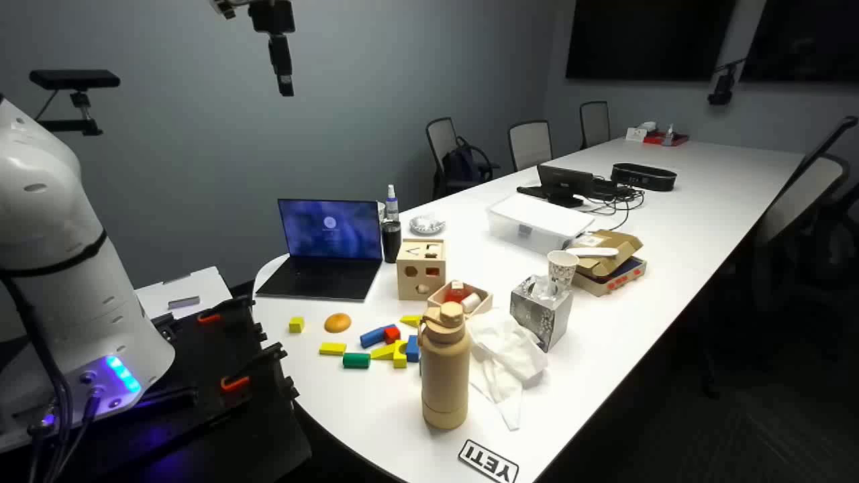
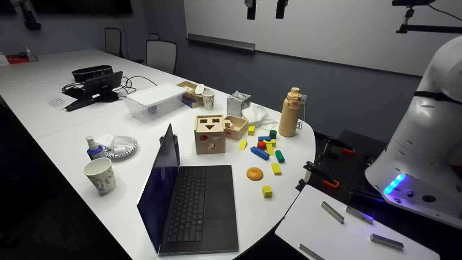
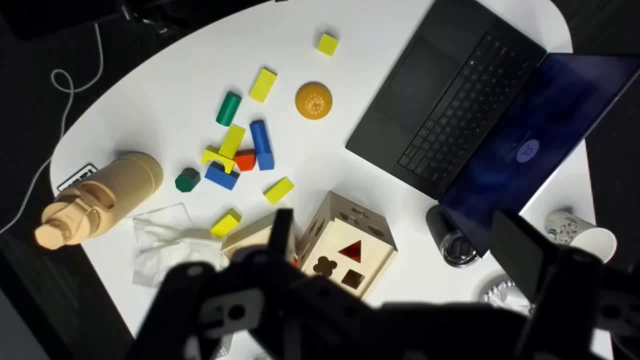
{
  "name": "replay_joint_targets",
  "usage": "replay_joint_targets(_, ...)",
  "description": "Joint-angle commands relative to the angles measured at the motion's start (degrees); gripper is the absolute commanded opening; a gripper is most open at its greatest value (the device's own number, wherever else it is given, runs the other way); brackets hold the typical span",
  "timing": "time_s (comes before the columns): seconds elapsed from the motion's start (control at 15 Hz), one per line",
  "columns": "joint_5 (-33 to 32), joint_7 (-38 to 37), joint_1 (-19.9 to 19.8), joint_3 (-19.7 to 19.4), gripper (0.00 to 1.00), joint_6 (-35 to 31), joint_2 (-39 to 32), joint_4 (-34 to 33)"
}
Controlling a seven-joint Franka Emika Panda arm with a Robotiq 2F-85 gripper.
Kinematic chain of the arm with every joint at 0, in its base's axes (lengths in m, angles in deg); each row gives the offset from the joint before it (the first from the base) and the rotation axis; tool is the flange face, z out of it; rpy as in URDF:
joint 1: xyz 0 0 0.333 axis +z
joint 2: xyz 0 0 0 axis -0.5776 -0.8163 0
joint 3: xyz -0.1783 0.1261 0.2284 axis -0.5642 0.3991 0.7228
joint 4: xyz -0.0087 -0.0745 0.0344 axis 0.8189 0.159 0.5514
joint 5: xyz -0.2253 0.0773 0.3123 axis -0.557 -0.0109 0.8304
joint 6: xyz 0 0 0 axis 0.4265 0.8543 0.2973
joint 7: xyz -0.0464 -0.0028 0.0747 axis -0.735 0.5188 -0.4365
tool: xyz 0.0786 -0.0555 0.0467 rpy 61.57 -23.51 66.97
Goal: Pick up the orange block an put it in the small wooden box
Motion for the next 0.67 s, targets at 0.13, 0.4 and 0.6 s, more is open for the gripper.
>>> replay_joint_targets(0.13, 0.8, -3.6, -0.6, -1.4, 1.00, -3.2, -1.7, 0.3)
replay_joint_targets(0.4, 2.2, -9.1, -2.6, -4.6, 1.00, -13.1, -6.5, 2.5)
replay_joint_targets(0.6, 5.0, -11.2, -3.6, -7.9, 1.00, -24.0, -12.3, 6.0)
